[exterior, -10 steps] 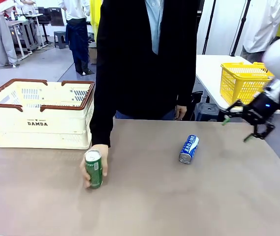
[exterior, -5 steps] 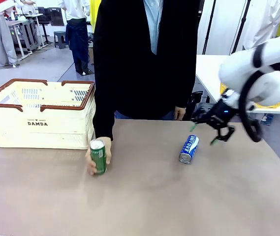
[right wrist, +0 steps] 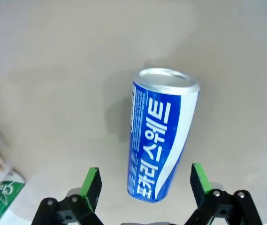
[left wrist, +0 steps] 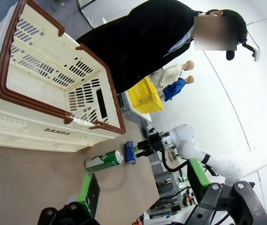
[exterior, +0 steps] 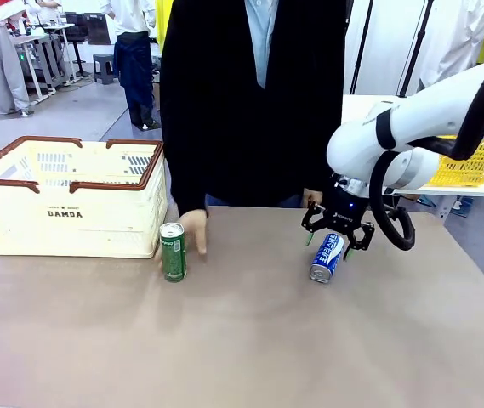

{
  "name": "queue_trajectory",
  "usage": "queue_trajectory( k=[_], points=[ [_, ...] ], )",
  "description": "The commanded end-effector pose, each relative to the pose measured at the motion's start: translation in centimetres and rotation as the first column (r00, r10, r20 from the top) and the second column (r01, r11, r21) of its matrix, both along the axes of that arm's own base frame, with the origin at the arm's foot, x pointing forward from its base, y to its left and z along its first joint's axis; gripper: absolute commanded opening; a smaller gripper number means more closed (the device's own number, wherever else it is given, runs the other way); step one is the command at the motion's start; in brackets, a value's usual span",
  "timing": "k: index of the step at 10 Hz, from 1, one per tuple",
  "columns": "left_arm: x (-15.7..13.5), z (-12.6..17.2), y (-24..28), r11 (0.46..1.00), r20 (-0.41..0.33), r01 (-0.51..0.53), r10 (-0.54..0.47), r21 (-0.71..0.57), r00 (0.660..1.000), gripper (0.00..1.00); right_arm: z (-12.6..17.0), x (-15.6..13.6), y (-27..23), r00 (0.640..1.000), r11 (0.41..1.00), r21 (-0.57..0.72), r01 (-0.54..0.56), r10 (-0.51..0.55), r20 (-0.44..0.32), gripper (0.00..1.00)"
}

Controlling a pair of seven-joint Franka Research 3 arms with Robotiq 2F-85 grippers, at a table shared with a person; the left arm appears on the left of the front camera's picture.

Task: Place the drinks into the Shopping basket.
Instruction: Pick up one drink and place it into the Shopping basket.

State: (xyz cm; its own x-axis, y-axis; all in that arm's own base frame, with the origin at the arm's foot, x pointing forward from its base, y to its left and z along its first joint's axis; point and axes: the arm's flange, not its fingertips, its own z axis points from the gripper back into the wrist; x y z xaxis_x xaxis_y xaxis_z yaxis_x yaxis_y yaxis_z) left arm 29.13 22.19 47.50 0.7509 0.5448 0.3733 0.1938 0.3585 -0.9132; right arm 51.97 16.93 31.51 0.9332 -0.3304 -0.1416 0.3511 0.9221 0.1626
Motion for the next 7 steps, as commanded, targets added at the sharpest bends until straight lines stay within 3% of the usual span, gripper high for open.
queue_trajectory(
  k=[1,4,6,7],
  points=[
    [-0.13,0.14,0.08,1.000,-0.004,0.007,-0.007,-0.006,1.000,1.00,-0.98,1.01,1.51,0.999,0.996,-0.089,0.027,-0.025,0.023,1.00],
    [-0.13,0.14,0.08,1.000,-0.004,0.007,-0.007,-0.006,1.000,1.00,-1.48,0.88,1.63,0.999,0.992,-0.117,0.042,-0.040,0.021,1.00],
    [-0.13,0.14,0.08,1.000,-0.004,0.007,-0.007,-0.006,1.000,1.00,-1.53,0.85,1.70,1.000,0.990,-0.141,0.031,-0.030,0.008,0.00],
    [-0.13,0.14,0.08,1.000,-0.004,0.007,-0.007,-0.006,1.000,1.00,-1.65,0.80,1.82,1.000,0.988,-0.154,0.030,-0.029,0.009,0.00]
  ],
)
